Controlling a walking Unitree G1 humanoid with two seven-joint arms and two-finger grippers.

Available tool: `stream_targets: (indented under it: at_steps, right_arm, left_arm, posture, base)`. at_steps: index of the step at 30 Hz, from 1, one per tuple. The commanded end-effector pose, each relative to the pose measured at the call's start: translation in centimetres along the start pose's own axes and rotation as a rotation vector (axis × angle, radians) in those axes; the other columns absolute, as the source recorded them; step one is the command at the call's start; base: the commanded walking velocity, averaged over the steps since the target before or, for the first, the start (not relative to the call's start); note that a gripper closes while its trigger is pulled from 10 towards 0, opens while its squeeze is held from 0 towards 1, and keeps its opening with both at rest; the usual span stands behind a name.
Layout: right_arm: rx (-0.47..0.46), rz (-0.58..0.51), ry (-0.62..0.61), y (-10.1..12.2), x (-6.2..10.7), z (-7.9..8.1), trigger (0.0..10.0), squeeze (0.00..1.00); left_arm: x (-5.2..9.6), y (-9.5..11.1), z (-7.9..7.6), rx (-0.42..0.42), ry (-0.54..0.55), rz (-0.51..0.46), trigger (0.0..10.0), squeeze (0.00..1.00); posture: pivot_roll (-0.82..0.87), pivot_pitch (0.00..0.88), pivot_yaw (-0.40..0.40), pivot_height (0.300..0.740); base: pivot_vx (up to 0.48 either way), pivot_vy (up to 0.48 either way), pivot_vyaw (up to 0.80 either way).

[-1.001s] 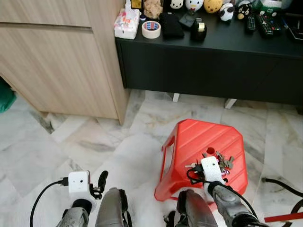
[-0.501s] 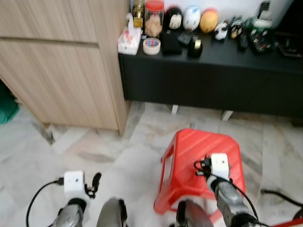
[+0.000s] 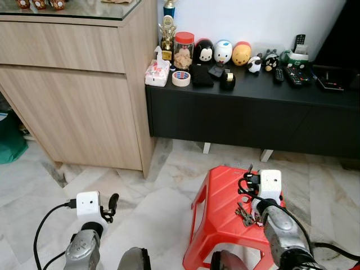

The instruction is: Hang keys on a hook

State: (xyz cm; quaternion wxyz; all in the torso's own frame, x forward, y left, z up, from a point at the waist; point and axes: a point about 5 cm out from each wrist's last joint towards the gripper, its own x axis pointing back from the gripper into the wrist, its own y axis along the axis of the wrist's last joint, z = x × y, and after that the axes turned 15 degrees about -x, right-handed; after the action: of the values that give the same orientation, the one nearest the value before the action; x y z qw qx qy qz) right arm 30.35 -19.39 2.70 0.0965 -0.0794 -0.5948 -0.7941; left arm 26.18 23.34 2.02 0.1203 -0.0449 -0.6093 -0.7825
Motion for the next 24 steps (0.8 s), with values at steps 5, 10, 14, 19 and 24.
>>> stream_targets:
  at_steps: [5,10,14,19,24]
  right_arm:
    - [-0.044,0.084,-0.107,-2.0,1.3,-2.1,10.0,0.00]
    - [-0.068,0.177,-0.180,-4.3,2.6,-2.9,10.0,0.00]
    - [-0.100,0.191,-0.197,-4.8,2.8,-2.9,10.0,0.00]
    - [-0.114,0.211,-0.230,-5.4,3.2,-3.2,10.0,0.00]
    - [-0.128,0.202,-0.225,-5.7,3.3,-2.8,10.0,0.00]
  left_arm:
    - [0.3,-1.7,-0.2,0.009,-0.006,0.067,10.0,0.00]
    - [1.0,-3.8,-0.6,0.029,-0.030,0.163,10.0,0.00]
    - [1.9,-5.3,-1.2,0.045,-0.087,0.233,10.0,0.00]
    - [3.7,-7.9,-1.4,0.042,-0.099,0.369,10.0,0.00]
    - [5.2,-9.6,-1.2,0.047,-0.094,0.468,10.0,0.00]
  posture:
    - [0.03,0.000,-0.055,0.627]
    - [0.04,0.000,-0.053,0.627]
    - [0.05,0.000,-0.047,0.627]
    - [0.06,0.000,-0.042,0.627]
    - [0.05,0.000,-0.025,0.627]
  base:
    - [0.000,0.000,0.00]
    - [0.000,0.000,0.00]
    - [0.000,0.000,0.00]
    - [0.000,0.000,0.00]
    - [0.000,0.000,0.00]
